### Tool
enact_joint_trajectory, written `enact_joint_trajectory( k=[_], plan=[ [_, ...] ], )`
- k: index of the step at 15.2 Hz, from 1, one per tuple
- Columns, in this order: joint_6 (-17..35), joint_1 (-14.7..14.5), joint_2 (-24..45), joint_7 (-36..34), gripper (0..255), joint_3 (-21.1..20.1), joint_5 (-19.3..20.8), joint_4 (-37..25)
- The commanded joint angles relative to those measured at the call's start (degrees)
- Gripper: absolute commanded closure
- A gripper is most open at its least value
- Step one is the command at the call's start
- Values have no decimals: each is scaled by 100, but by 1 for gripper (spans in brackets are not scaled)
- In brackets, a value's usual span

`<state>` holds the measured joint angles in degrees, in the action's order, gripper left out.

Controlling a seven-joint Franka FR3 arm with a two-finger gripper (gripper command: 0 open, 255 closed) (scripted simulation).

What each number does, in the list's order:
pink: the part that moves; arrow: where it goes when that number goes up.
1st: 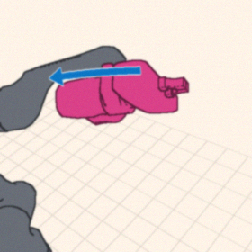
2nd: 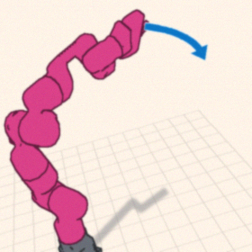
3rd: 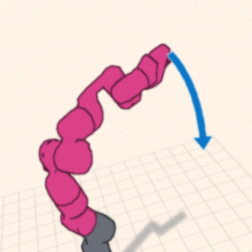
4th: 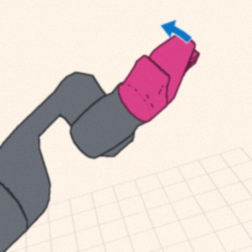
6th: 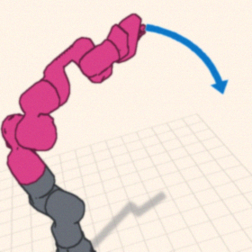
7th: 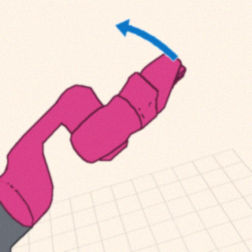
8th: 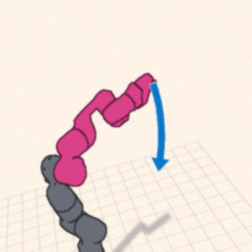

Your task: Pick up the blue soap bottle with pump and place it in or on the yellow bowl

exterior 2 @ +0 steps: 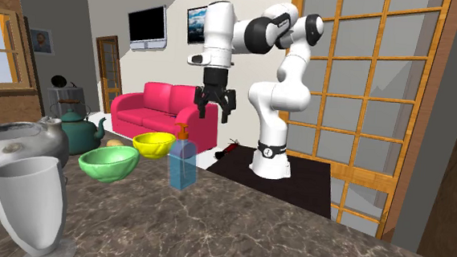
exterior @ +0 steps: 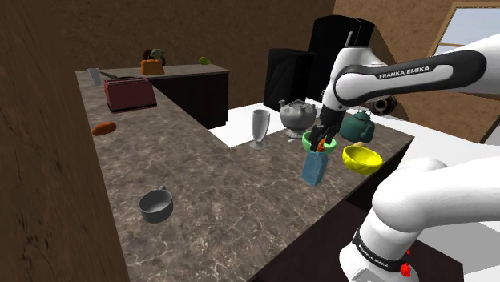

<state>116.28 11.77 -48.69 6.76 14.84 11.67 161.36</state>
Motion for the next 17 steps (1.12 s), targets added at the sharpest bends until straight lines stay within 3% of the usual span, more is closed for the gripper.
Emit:
enact_joint_trajectory(
  k=[1,8,17],
  plan=[
    [591,222,168,152,0,270,257,238],
    [2527,796,1152,573,0,1132,912,618],
    [3507,676,2011,579,0,1360,962,738]
  ],
)
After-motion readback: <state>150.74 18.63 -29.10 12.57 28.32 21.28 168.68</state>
